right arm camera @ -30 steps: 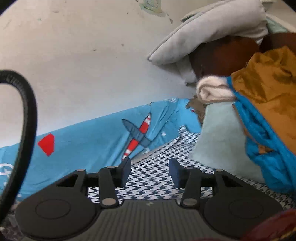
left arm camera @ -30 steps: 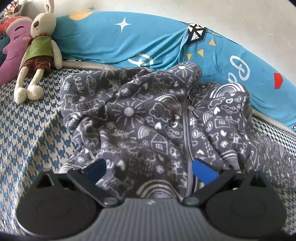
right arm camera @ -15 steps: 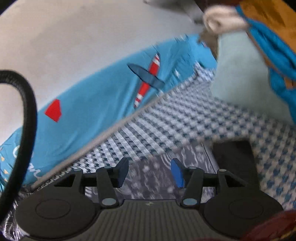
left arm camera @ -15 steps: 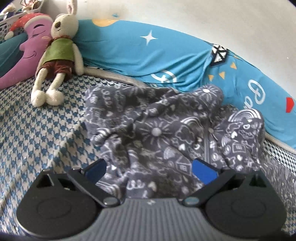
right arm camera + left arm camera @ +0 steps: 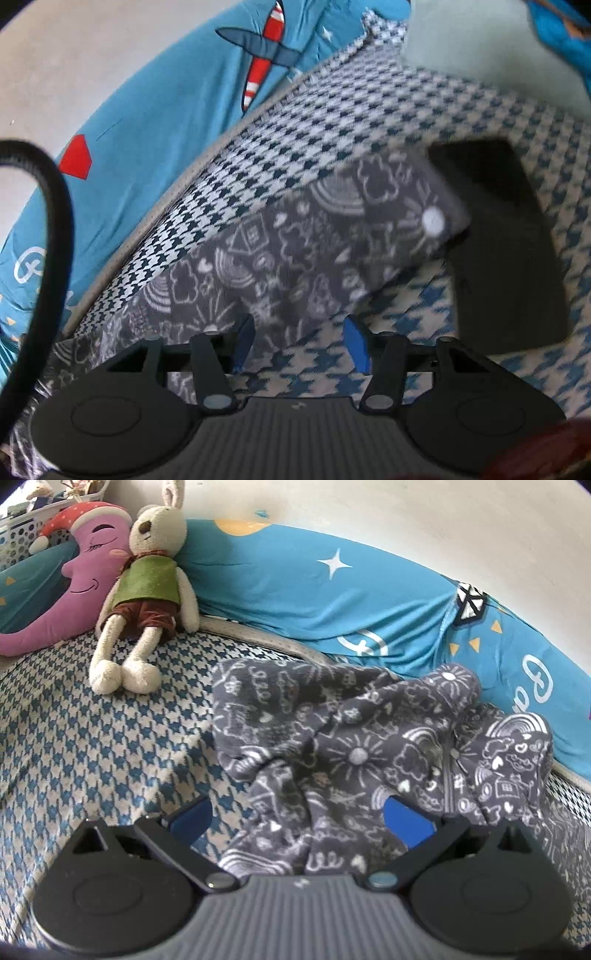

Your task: Fold clothes

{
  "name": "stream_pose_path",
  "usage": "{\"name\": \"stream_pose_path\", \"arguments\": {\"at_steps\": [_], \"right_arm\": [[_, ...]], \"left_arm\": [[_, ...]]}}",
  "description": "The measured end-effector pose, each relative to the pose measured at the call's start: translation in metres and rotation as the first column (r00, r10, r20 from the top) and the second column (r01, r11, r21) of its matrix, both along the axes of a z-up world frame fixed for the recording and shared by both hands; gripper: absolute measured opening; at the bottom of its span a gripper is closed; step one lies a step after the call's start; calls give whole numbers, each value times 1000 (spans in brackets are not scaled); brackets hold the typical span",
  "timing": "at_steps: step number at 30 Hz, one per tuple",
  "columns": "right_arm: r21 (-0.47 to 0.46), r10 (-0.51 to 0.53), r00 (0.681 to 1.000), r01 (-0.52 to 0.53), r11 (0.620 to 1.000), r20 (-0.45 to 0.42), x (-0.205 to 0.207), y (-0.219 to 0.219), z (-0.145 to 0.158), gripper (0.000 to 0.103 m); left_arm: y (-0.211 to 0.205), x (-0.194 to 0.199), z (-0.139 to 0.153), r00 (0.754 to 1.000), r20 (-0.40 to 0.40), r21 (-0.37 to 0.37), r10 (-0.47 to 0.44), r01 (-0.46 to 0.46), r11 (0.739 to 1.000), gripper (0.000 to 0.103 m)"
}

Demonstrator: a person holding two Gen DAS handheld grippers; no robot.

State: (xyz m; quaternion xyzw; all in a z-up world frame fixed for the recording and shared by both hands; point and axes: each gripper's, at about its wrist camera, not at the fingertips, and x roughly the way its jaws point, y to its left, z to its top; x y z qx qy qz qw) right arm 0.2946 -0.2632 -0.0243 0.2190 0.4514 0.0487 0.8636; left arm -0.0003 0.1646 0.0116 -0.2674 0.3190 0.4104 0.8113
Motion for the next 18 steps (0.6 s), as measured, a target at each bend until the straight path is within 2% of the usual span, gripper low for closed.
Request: {"name": "stream_pose_path", "arguments": {"at_steps": [3,6,8,9,10,13,15,18], "right_arm": [[-20,-12,999,13,1000,32,0,9,-3,72],[-76,0,997,6,997,78,-2,24,-6,71],[-91,21,995,-12,996,97,0,31,-6,51],[-90,34,994,-24,996,104,1,34,-7,27],[-83,38,993,-29,996,109,2,36,-7,11],[-43,-17,991,22,999,131,-7,31,1,9],[-59,-52,978,65,996,200,-15,26,18,9],[-130,-92,935,144,981,341,-31,20,47,8]], "left_arm": [[5,-5,0,1000,4,0,16,-16,1000,103],[11,-11,1,999,9,-3,44,-44,999,103],[16,-16,2,998,17,-9,67,-67,998,103],[19,-18,2,997,22,-13,79,-79,997,103],[22,-21,3,995,28,-14,91,-91,996,103],[30,-26,6,992,40,-17,123,-122,992,103],[37,-31,8,988,50,-24,148,-147,989,103],[50,-43,13,977,71,-23,201,-200,980,103]]}}
